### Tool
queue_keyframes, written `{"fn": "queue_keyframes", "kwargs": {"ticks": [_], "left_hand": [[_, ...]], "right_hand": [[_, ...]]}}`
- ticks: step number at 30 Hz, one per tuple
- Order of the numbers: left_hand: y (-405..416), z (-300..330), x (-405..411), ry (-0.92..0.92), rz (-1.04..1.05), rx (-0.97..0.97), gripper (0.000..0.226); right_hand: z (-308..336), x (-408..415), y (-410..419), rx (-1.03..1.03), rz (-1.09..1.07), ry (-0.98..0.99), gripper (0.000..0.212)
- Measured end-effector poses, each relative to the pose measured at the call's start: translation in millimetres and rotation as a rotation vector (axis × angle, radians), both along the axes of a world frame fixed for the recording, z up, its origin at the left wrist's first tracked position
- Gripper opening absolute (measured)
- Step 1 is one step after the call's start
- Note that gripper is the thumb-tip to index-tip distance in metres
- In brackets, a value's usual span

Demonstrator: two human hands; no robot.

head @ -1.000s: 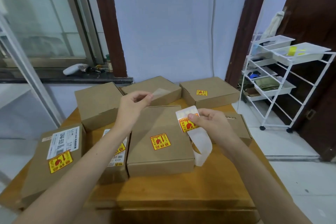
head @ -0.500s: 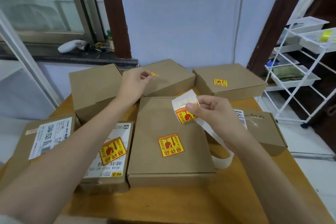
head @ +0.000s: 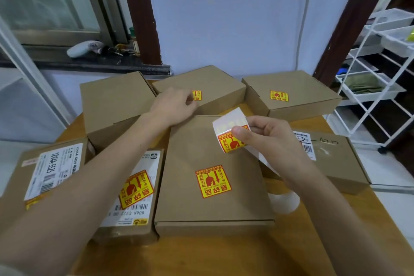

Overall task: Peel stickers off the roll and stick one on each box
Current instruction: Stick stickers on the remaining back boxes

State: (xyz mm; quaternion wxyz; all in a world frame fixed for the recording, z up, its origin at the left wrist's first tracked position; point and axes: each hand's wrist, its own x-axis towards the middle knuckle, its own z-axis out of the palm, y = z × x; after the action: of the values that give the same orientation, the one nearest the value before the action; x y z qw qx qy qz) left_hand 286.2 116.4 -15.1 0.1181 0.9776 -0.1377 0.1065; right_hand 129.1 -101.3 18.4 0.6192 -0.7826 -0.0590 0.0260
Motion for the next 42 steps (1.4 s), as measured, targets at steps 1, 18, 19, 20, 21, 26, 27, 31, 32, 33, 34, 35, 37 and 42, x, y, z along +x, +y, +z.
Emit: {"fn": "queue_keyframes", "kwargs": {"ticks": [1, 18, 19, 20, 21, 26, 27, 31, 32, 33, 34, 35, 37, 42], "left_hand": [[-0.5, -1.3, -1.5, 0.04, -0.041, 0.012, 0.037], [-45.4, 63.1, -186.9, 0.207, -0.472, -0.465, 0.064], [-47.1, 62.8, -191.1, 0.172, -0.459, -0.457, 0.062], [-48.1, 63.0, -194.6, 0.145, -0.452, -0.487, 0.059], [-48.3, 64.2, -197.6, 0.141, -0.442, -0.54, 0.055], [-44.1, 70.2, -211.7, 0.223, -0.412, -0.738, 0.04], [-43.9, 70.4, -214.1, 0.233, -0.415, -0.742, 0.037], [-47.3, 71.6, -222.3, 0.315, -0.397, -0.715, 0.036], [-49.0, 72.0, -224.6, 0.291, -0.389, -0.687, 0.038], [-50.8, 72.6, -227.6, 0.242, -0.377, -0.657, 0.04], [-52.8, 73.6, -231.3, 0.183, -0.369, -0.634, 0.041], [-54.8, 74.8, -235.2, 0.131, -0.372, -0.614, 0.04], [-58.0, 76.7, -241.1, 0.059, -0.412, -0.554, 0.039], [-64.1, 73.9, -247.3, -0.097, -0.432, -0.444, 0.037]], "right_hand": [[0.5, -0.7, -0.5, 0.006, -0.002, -0.001, 0.013], [23.1, -48.2, -13.5, 0.166, -0.151, -0.061, 0.029], [25.7, -52.2, -13.2, 0.166, -0.141, -0.054, 0.029], [27.5, -56.2, -13.5, 0.157, -0.124, -0.046, 0.031], [29.2, -59.9, -14.5, 0.144, -0.1, -0.038, 0.031], [37.6, -80.1, -29.2, 0.095, 0.085, -0.014, 0.022], [38.2, -83.9, -31.8, 0.094, 0.106, -0.008, 0.022], [41.5, -99.0, -36.2, 0.096, 0.112, -0.02, 0.023], [41.8, -101.5, -37.2, 0.095, 0.092, -0.031, 0.021], [41.8, -103.8, -38.2, 0.095, 0.069, -0.042, 0.019], [41.8, -105.8, -38.9, 0.096, 0.051, -0.05, 0.017], [41.1, -107.3, -39.8, 0.095, 0.036, -0.053, 0.017], [39.3, -110.1, -41.6, 0.083, 0.007, -0.052, 0.017], [38.8, -119.6, -43.6, 0.096, -0.024, -0.074, 0.02]]}}
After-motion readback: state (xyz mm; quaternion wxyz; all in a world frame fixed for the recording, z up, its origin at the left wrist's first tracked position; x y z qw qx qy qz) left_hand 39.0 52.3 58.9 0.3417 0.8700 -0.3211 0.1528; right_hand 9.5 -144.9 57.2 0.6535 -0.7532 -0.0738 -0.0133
